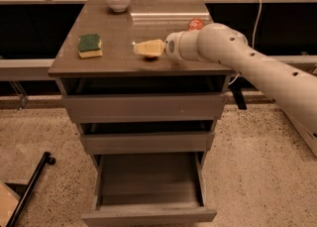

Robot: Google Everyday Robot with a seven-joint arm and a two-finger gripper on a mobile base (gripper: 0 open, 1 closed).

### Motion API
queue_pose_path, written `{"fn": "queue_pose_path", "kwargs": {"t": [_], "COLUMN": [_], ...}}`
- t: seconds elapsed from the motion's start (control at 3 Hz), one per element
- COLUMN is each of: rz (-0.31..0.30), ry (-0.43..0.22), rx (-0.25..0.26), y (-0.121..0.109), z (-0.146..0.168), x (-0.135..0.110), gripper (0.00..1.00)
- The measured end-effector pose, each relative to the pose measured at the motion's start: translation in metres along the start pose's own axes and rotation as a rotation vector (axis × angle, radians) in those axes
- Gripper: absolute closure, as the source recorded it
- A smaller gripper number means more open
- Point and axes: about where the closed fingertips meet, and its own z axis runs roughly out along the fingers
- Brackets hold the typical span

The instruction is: Pick orange from bottom drawer and place on counter

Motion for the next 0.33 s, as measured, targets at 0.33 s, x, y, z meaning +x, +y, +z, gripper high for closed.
{"fn": "queue_pose_path", "kwargs": {"t": [0.33], "rz": [0.0], "ry": [0.0], "rx": [0.0], "y": [0.0], "z": [0.0], "x": [0.0], "gripper": [0.0]}}
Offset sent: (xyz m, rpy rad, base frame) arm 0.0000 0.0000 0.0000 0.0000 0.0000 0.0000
